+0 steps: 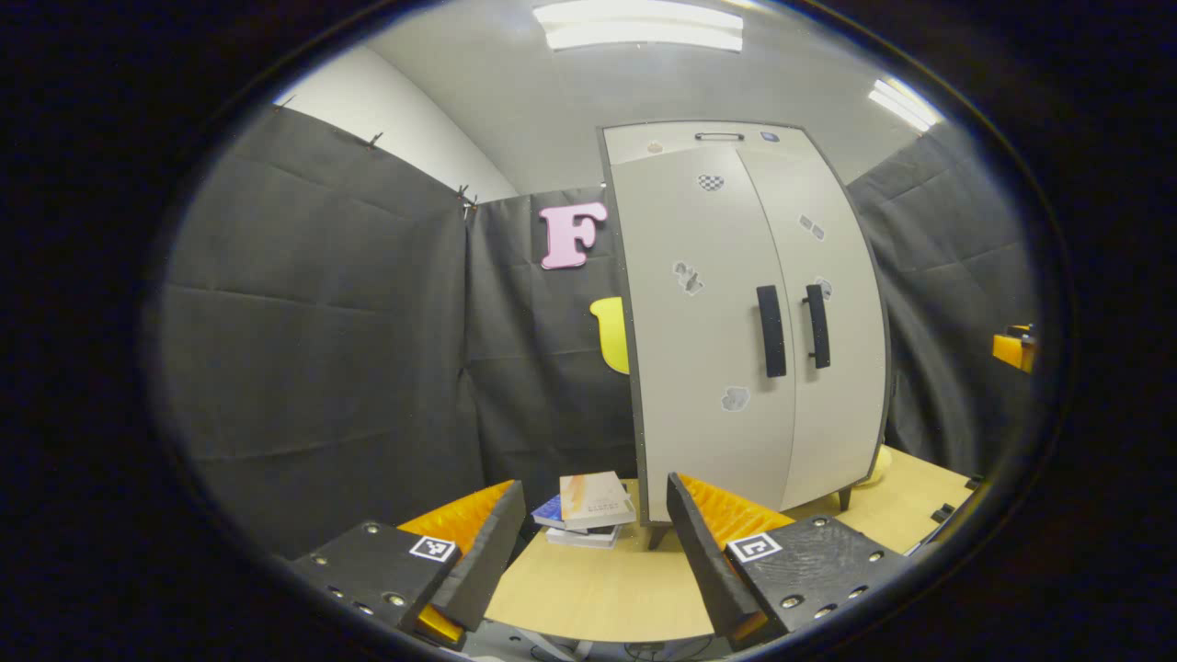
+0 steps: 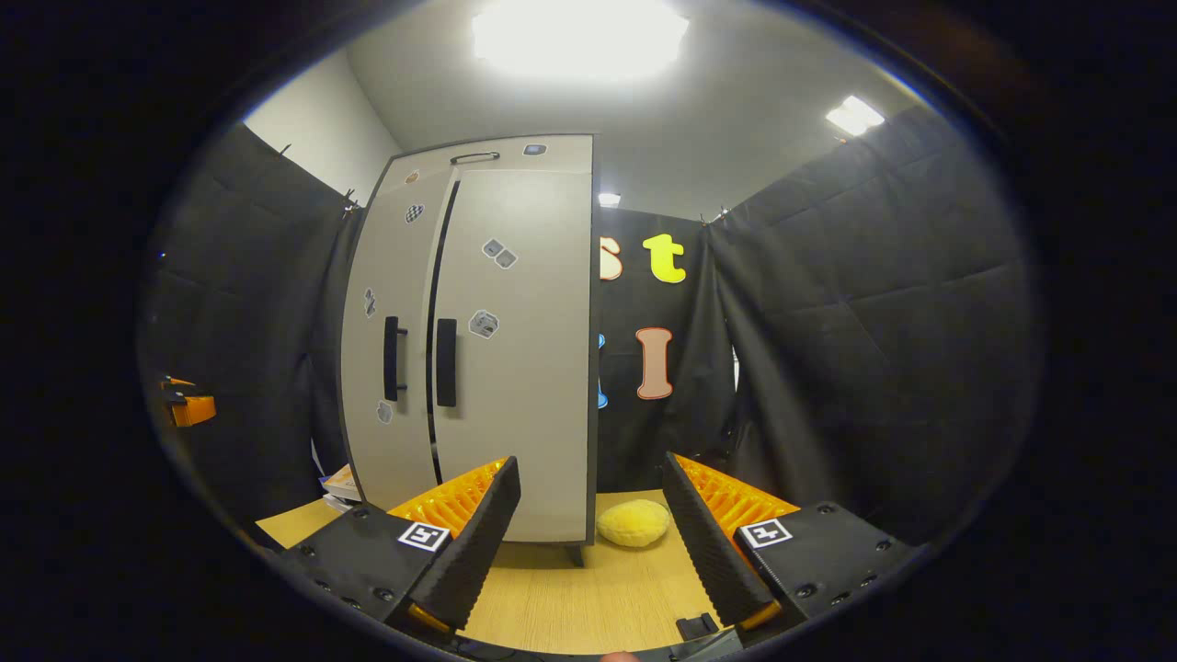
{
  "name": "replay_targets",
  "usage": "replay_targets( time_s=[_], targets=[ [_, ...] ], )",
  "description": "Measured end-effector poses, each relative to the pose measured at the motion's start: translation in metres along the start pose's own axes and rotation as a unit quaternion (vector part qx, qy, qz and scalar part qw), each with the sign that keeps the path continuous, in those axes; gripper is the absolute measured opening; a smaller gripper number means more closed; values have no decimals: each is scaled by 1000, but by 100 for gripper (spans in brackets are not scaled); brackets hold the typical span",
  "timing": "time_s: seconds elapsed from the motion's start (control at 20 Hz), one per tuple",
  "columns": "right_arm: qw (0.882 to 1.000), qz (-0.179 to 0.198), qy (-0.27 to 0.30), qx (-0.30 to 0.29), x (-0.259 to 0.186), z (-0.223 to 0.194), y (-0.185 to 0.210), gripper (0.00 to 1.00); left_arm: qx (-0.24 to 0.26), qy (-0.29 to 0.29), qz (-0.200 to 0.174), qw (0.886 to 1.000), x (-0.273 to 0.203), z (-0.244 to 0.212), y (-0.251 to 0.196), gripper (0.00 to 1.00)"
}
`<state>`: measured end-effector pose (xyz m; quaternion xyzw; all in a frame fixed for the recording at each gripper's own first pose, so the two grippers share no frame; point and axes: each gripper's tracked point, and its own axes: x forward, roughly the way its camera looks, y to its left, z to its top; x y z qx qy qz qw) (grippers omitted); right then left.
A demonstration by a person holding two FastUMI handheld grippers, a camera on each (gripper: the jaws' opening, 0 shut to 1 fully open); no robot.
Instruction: Grab one shoe with the right hand and put it into the shoe cabinet, grab the other shoe with the left hand and put it into the shoe cabinet; then close the right door with the right hand and the left door with the left hand.
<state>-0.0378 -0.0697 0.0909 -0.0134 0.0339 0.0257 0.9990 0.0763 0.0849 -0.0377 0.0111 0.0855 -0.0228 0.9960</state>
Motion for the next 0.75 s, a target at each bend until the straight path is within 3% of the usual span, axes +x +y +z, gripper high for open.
replay_targets(
  time_s=[0.1,0.15,0.2,0.3,0.35,0.4,0.55,0.6,0.65,0.75],
  targets=[
    [1000,-1,0,1,0,0,-1,99,1,1,-2,1000,1,0,-1,90],
    [1000,-1,2,3,0,-1,-1,94,1,1,-1,1000,1,-1,1,90],
    [1000,0,3,4,1,-2,0,99,1,1,-1,1000,2,-1,1,90],
    [1000,0,2,4,1,-1,-2,99,2,1,-1,1000,0,0,1,90],
    [1000,-1,1,4,1,-1,-2,94,3,1,-1,1000,-1,-1,2,90],
    [1000,-2,1,4,2,0,-2,99,5,1,0,1000,-1,-2,2,90],
    [1000,-4,-3,4,3,1,-2,99,9,4,0,1000,0,-3,3,90],
    [1000,-4,-4,3,3,2,-2,94,10,5,0,1000,2,-3,3,90],
    [1000,-5,-6,3,3,2,-2,99,10,5,0,1000,2,-4,3,90],
    [1000,-6,-6,1,4,2,-1,99,9,4,1,1000,3,-4,4,90]
  ],
)
